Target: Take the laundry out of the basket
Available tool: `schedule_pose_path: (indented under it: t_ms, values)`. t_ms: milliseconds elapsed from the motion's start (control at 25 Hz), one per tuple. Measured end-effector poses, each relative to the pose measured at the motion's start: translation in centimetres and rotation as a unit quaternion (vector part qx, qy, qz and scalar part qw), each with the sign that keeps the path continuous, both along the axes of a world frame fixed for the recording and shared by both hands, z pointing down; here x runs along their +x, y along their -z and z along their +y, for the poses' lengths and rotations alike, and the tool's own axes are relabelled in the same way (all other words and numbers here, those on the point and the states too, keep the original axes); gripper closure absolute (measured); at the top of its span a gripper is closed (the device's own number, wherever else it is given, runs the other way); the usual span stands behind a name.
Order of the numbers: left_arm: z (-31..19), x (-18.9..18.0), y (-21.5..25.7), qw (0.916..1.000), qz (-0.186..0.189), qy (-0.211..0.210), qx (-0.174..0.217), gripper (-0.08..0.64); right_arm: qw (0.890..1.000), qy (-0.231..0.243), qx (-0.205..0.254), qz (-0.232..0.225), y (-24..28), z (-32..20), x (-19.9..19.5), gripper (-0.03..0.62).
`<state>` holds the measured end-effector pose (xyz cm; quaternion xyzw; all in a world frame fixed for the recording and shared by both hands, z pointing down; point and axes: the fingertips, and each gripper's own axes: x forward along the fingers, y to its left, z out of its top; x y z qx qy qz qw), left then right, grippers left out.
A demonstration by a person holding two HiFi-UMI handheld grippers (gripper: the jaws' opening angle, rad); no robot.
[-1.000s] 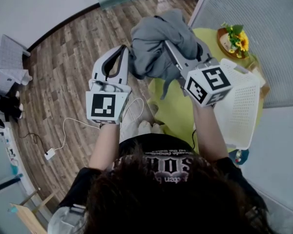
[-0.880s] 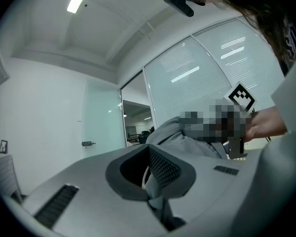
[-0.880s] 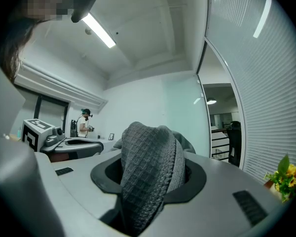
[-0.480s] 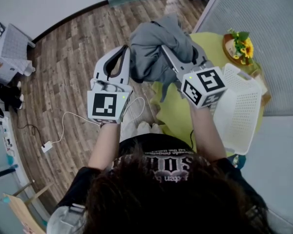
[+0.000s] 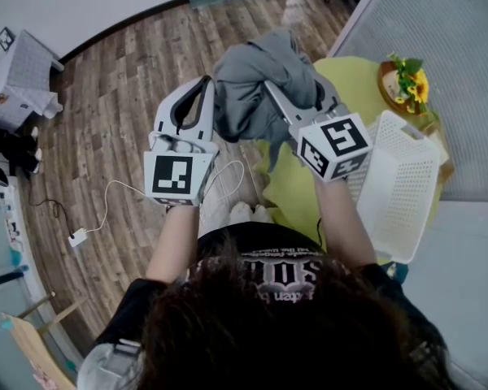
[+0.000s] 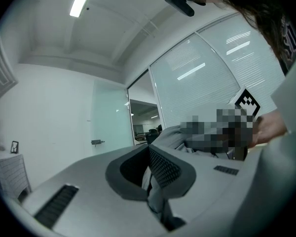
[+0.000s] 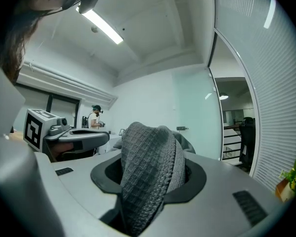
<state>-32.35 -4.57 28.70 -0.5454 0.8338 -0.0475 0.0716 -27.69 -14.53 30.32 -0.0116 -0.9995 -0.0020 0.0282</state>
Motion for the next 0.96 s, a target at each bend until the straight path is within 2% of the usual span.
schedule_pose_path:
  t_ms: [960]
  values:
    - [-0.01,-0.77,0.28,1.0000,-0.008,-0.002,-0.001,0.561,1.000,-0.012,-0.017,-0.015,0.70,-0.63,-0.23,0.410]
